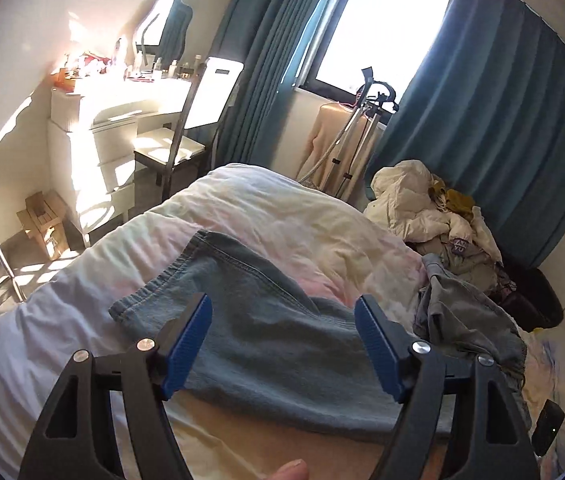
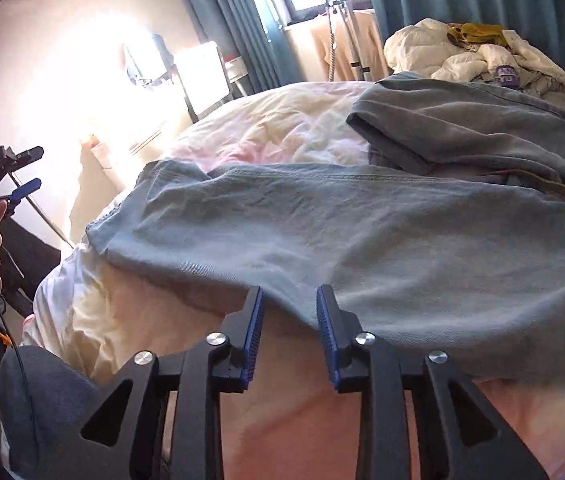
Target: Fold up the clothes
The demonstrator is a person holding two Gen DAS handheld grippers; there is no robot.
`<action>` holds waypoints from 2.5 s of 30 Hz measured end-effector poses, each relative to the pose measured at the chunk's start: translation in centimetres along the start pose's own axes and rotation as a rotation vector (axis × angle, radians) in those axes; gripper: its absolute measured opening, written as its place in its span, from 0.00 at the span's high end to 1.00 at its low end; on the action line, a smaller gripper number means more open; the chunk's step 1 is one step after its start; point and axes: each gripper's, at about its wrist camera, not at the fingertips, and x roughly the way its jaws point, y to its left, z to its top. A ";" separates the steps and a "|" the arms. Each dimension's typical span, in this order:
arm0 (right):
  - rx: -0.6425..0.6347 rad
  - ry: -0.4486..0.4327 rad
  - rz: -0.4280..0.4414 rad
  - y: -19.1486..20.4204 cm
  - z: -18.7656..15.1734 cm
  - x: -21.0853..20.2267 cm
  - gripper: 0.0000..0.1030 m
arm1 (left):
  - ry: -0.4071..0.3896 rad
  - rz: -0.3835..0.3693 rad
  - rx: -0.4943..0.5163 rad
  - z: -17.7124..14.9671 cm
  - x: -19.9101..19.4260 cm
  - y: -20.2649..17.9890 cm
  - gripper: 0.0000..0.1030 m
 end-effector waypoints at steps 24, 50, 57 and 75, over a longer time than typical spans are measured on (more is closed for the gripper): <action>1.198 -0.358 -0.225 -37.9 -14.7 -16.8 0.26 | 0.279 -0.193 0.090 -9.5 18.7 -14.5 0.27; 0.912 -0.580 -0.533 -35.8 -6.2 -19.4 0.87 | 0.311 -0.137 0.273 -12.9 19.3 -17.6 0.26; 0.882 -0.302 -0.637 -38.4 -9.5 -15.5 0.87 | 0.303 -0.138 0.270 -12.4 18.9 -17.7 0.26; 0.359 -0.352 -0.652 -21.5 3.1 -14.6 0.35 | 0.282 -0.126 0.253 -10.0 17.0 -16.4 0.26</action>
